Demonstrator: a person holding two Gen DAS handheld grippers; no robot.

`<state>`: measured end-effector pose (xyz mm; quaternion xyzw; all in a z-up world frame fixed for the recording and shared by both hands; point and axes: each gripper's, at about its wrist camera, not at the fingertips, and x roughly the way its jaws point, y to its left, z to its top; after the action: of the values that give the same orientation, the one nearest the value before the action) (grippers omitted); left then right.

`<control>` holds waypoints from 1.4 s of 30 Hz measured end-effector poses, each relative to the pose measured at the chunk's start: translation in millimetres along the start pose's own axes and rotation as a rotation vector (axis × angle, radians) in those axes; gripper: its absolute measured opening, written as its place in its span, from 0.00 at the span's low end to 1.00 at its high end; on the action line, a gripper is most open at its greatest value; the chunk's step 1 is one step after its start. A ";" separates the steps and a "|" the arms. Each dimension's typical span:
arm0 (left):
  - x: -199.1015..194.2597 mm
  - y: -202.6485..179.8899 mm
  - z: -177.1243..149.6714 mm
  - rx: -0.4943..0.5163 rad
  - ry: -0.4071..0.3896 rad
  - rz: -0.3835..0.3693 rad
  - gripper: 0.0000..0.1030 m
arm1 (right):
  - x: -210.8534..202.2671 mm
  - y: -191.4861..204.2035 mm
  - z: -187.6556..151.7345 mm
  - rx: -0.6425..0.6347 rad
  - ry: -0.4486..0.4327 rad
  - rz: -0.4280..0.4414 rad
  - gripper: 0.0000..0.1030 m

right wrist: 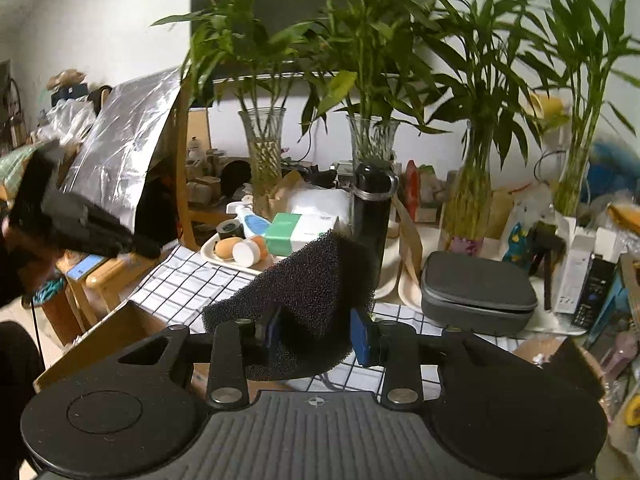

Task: Organize soft objects
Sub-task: 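Carry the sponge and white strip into the box and open both tools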

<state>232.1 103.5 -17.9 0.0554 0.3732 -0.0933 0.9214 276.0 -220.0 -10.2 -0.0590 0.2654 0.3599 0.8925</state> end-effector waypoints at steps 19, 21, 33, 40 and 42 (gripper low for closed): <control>-73.5 -50.5 -3.6 -0.093 -0.032 -0.079 0.06 | -47.9 34.0 -23.9 -0.096 0.083 0.142 0.40; -73.2 -51.7 -4.5 -0.123 -0.023 -0.092 0.06 | -43.2 31.3 -24.4 -0.075 0.142 0.195 0.42; -74.4 -64.0 -14.1 -0.220 0.016 -0.144 0.06 | -49.6 33.3 -52.3 -0.049 0.176 0.121 0.95; -68.3 -69.4 -16.7 -0.249 0.048 -0.146 0.06 | -65.1 35.5 -51.5 -0.053 0.144 0.108 0.95; -65.2 -70.8 -17.6 -0.258 0.071 -0.148 0.06 | -68.6 35.8 -50.5 -0.053 0.136 0.108 0.96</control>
<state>159.2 45.9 12.7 -0.0878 0.4174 -0.1103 0.8977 188.9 -250.6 -14.7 -0.0925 0.3185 0.4098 0.8498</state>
